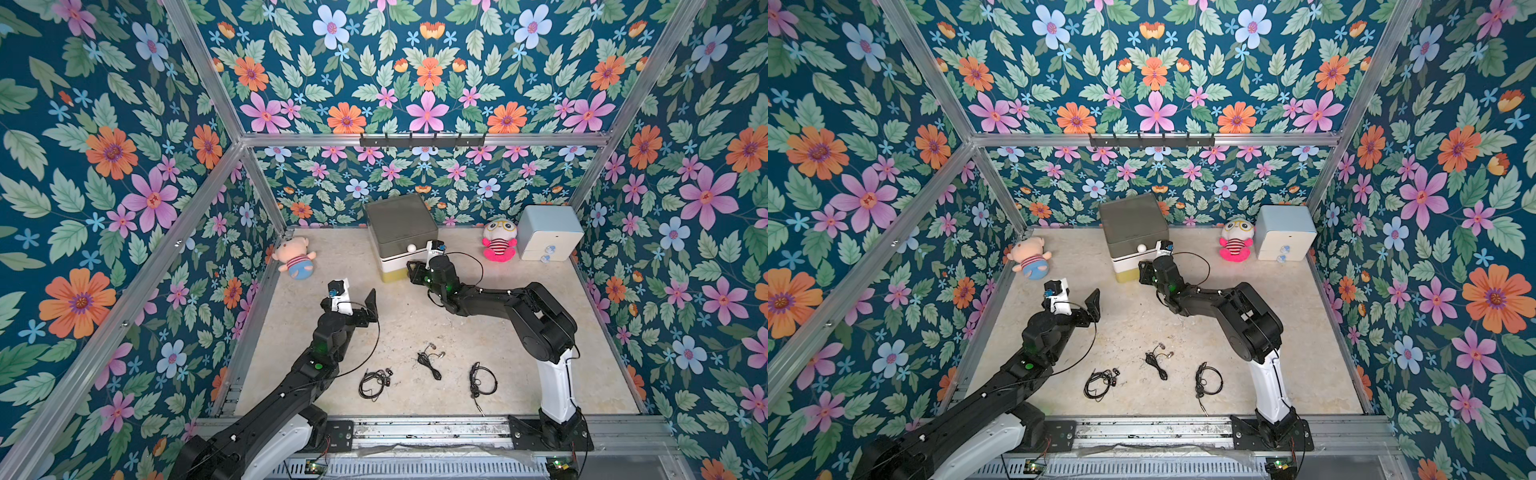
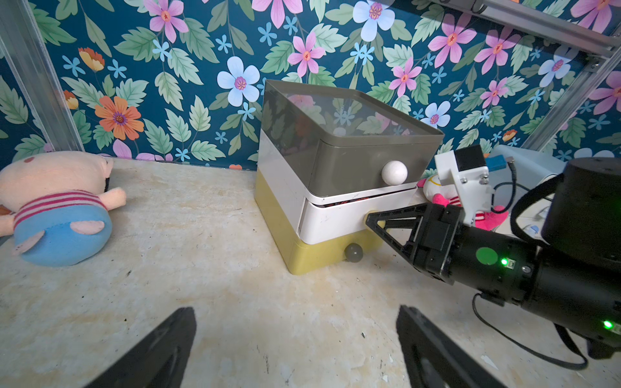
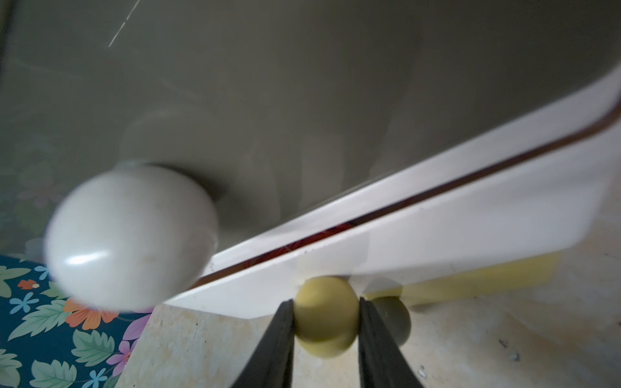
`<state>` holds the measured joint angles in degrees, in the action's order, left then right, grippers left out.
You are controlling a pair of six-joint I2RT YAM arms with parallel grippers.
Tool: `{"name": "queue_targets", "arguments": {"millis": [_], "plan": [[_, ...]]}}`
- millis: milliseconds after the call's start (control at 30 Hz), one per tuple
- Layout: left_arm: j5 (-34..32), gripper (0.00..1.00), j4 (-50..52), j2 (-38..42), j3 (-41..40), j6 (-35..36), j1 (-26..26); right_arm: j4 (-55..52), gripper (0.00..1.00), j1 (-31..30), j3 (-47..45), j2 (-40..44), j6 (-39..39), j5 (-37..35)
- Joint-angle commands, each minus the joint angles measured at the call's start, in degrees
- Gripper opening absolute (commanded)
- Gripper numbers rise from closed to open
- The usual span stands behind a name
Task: Place the wired earphones into the drawer by color
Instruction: Close the drawer in the storage box.
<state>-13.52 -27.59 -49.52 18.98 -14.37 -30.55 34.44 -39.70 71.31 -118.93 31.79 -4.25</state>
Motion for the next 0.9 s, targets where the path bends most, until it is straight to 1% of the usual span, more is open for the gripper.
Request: {"name": "queue_targets", "arguments": {"millis": [0,200,300,567,733,867], "plan": [[0.1,0.99,-1.7,0.1,-0.1,0.7,-0.1,3.4,0.3,0.4,0.5,-0.3,-0.1,-2.0],[-0.3,0.99,-1.7,0.2,-0.1,0.8,0.0,3.9,0.31,0.9,1.0,-0.5,0.5,-1.6],[-0.2,0.99,-1.7,0.4,-0.1,0.9,0.0,3.5,0.34,0.8,0.5,-0.1,0.7,-1.0],[0.1,0.99,-1.8,0.3,-0.2,0.7,0.0,5.4,0.44,0.9,-6.1,4.2,0.8,1.2],[-0.1,0.99,-2.1,0.1,-0.4,0.7,0.0,9.6,0.47,1.1,-11.0,5.7,2.1,4.2],[-0.1,0.99,-2.2,0.1,-0.4,0.7,0.0,14.1,0.47,1.9,-13.4,4.7,5.0,8.0]]}}
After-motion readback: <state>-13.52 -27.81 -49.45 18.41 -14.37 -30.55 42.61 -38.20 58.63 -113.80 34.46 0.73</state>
